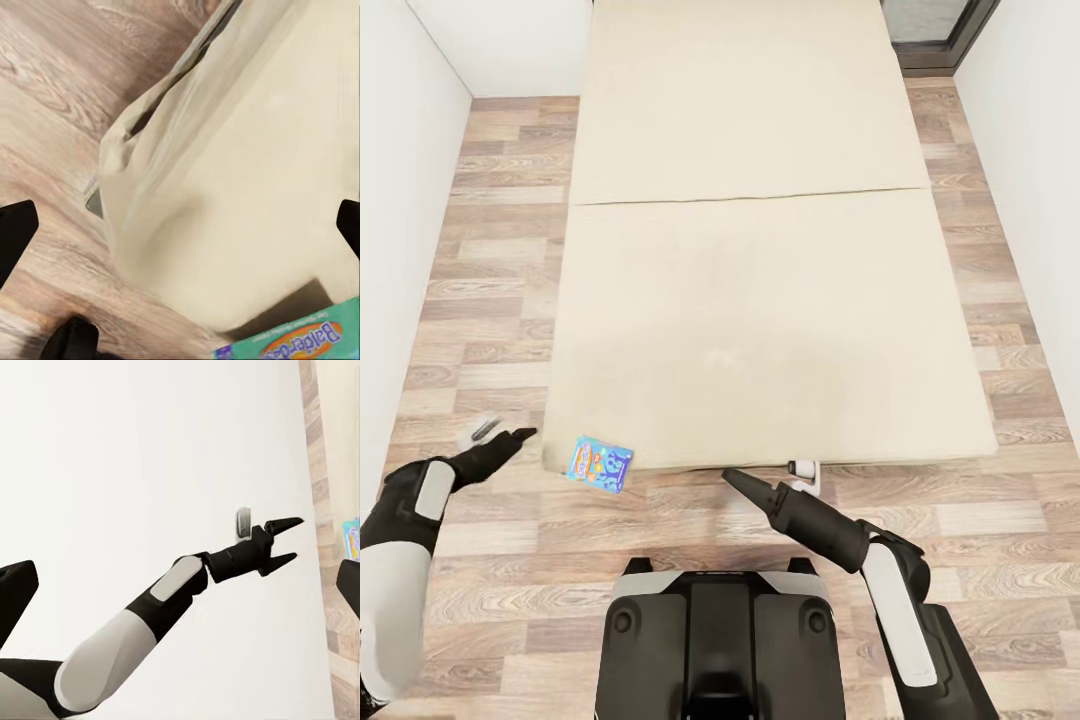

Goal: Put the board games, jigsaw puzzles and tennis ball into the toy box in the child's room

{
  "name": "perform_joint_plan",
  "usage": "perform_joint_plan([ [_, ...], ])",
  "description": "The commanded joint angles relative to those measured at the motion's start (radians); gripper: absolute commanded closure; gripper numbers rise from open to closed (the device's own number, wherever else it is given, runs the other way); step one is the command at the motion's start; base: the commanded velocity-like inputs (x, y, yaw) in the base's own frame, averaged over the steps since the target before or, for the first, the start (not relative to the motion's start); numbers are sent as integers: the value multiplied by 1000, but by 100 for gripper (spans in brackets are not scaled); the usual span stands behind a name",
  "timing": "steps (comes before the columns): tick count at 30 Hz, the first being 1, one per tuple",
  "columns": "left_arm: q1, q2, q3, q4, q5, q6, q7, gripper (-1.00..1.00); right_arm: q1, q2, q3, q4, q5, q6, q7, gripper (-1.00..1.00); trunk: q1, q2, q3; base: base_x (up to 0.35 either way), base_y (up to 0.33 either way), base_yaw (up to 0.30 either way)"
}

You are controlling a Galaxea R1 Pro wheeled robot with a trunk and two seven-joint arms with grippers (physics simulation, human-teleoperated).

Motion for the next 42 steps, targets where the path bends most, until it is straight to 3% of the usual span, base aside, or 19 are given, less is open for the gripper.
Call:
perform_joint_plan([
  [1, -1, 7, 9, 0, 2, 23, -29, -100, 0, 0, -1, 1, -3, 1, 0, -100, 1, -1, -1, 0, 0, 0],
  [8, 3, 70, 28, 0, 1, 154, -218, -100, 0, -4, -5, 7, -4, -52, -2, -100, 1, -1, -1, 0, 0, 0],
  [11, 8, 118, 32, 2, 1, 225, -338, -100, -1, -6, -13, 14, -5, -62, -4, -100, 1, -1, -1, 0, 0, 0],
  [15, 22, 155, 33, 17, -1, 270, -457, -100, -1, -7, -38, 19, -4, -59, -13, -100, 1, -1, -1, 0, 0, 0],
  [22, 90, 177, 33, 49, -5, 289, -554, -100, 0, -8, -69, 24, -2, -55, -37, -100, 1, -1, -1, 0, 0, 0],
  [29, 184, 231, 33, 81, -2, 294, -626, -100, 2, -8, -77, 29, -1, -54, -80, -100, 1, -1, -1, 0, 0, 0],
  [34, 235, 273, 32, 110, -5, 294, -740, -100, 11, -13, -83, 32, -3, -54, -103, -100, 1, -1, -1, 0, 0, 0],
  [42, 248, 283, 24, 116, -9, 294, -821, -100, 14, -30, -88, 40, -3, -54, -114, -100, 1, -1, -1, -44, 0, 0],
])
